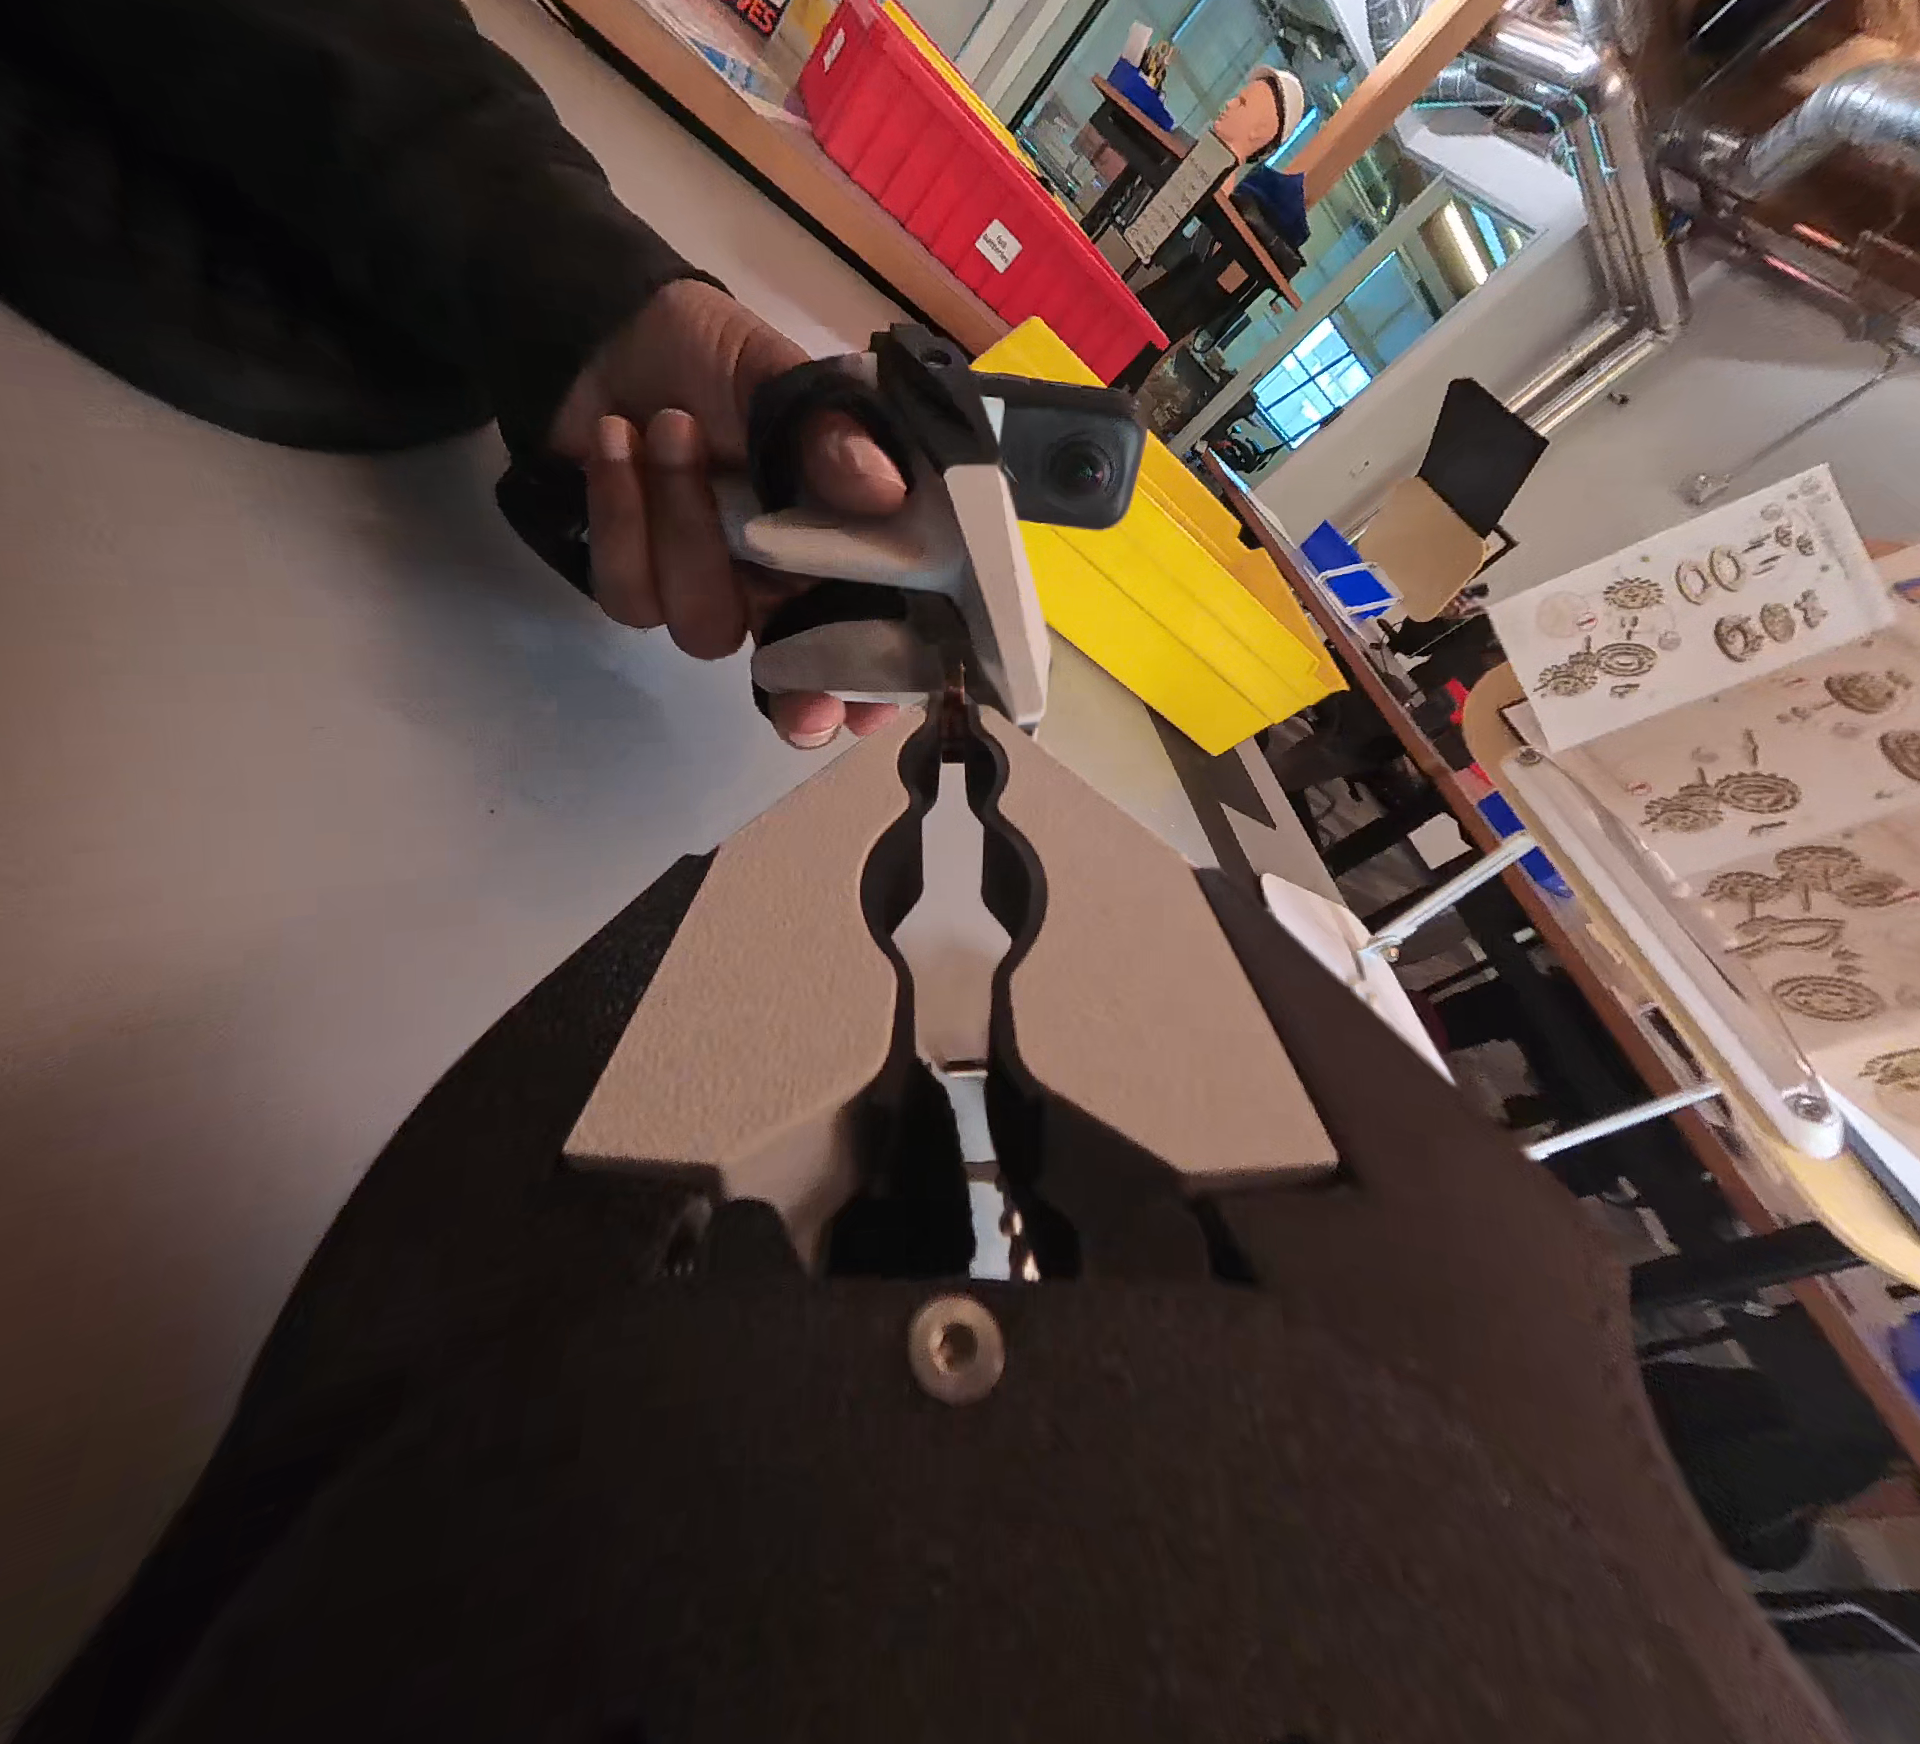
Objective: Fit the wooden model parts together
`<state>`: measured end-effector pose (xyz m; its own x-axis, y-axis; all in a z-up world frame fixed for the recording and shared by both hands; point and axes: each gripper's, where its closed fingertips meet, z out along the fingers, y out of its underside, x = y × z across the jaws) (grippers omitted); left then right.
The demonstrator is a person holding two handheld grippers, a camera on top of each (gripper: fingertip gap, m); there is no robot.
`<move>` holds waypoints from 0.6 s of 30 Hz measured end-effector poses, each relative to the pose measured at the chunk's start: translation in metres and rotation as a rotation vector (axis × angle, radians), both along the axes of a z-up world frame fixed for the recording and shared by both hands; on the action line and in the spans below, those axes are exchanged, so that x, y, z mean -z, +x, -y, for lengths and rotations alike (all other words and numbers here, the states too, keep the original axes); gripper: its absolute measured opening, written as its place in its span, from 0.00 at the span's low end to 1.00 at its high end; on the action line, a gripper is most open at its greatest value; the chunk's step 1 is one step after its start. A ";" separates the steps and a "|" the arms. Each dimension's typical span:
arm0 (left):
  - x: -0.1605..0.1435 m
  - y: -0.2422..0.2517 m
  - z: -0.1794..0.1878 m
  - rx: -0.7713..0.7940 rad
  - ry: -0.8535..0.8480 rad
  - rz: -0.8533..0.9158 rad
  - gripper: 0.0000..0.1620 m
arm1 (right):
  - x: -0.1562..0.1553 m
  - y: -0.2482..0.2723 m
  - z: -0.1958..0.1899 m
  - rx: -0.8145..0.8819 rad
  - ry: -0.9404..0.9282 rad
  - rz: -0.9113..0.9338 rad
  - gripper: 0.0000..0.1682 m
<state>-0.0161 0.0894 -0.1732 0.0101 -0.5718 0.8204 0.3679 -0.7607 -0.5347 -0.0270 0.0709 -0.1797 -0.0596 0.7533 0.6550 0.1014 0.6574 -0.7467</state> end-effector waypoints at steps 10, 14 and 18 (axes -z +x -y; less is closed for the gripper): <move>0.001 0.003 -0.001 -0.002 0.036 -0.018 0.00 | 0.000 0.000 -0.001 0.012 0.039 -0.008 0.01; 0.000 -0.002 -0.005 -0.031 0.045 -0.019 0.00 | -0.002 0.002 -0.004 0.029 0.049 -0.022 0.01; -0.004 -0.009 -0.008 -0.055 0.037 0.024 0.14 | -0.010 0.004 -0.011 0.062 0.040 -0.066 0.01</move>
<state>-0.0256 0.0974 -0.1688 0.0234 -0.6007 0.7991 0.4216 -0.7188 -0.5528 -0.0232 0.0816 -0.1692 0.0302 0.7271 0.6859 0.0945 0.6810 -0.7261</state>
